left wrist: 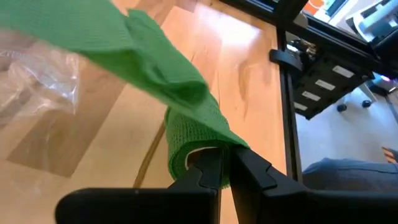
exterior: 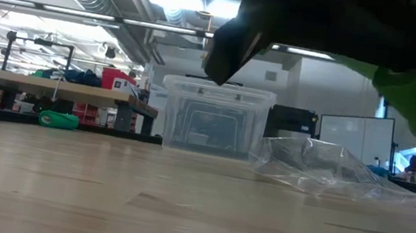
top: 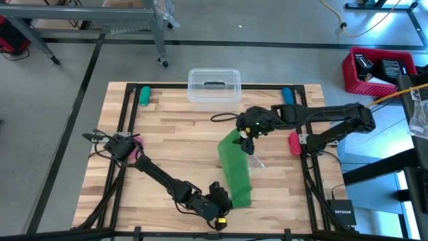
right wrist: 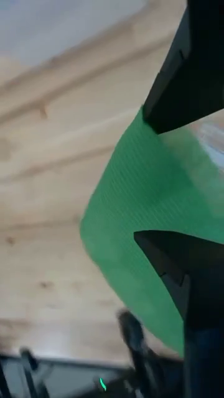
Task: Roll bandage
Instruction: Roll the green bandage
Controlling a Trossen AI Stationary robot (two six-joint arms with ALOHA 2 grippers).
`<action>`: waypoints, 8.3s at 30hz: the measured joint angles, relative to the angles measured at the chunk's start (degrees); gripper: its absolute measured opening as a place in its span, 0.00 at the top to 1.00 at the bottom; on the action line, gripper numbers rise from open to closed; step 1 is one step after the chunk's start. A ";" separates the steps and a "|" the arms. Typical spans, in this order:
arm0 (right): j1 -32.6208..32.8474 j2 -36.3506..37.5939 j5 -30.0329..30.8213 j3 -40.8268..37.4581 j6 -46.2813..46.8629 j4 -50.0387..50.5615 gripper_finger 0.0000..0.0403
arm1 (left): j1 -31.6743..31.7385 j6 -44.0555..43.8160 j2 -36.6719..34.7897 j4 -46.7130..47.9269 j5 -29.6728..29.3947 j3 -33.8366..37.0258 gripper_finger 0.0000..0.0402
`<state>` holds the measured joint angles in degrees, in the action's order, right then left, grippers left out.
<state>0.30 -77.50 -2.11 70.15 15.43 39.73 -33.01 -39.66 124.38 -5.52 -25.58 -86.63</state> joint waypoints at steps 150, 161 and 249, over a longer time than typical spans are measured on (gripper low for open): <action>49.18 18.81 50.40 -29.52 10.56 -35.07 0.38 | 0.48 29.79 -22.03 -10.88 14.20 -1.51 0.97; 49.22 22.43 33.61 -26.71 14.71 -25.32 0.32 | 1.35 29.68 -22.02 -10.95 14.18 -1.51 0.97; 44.28 -1.24 40.36 -36.15 6.61 -64.54 0.39 | 7.87 37.07 -26.47 -7.08 10.18 -1.53 0.97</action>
<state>44.58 -78.74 38.24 34.00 22.04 -24.81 -25.15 -2.59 97.91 -12.60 -15.40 -88.16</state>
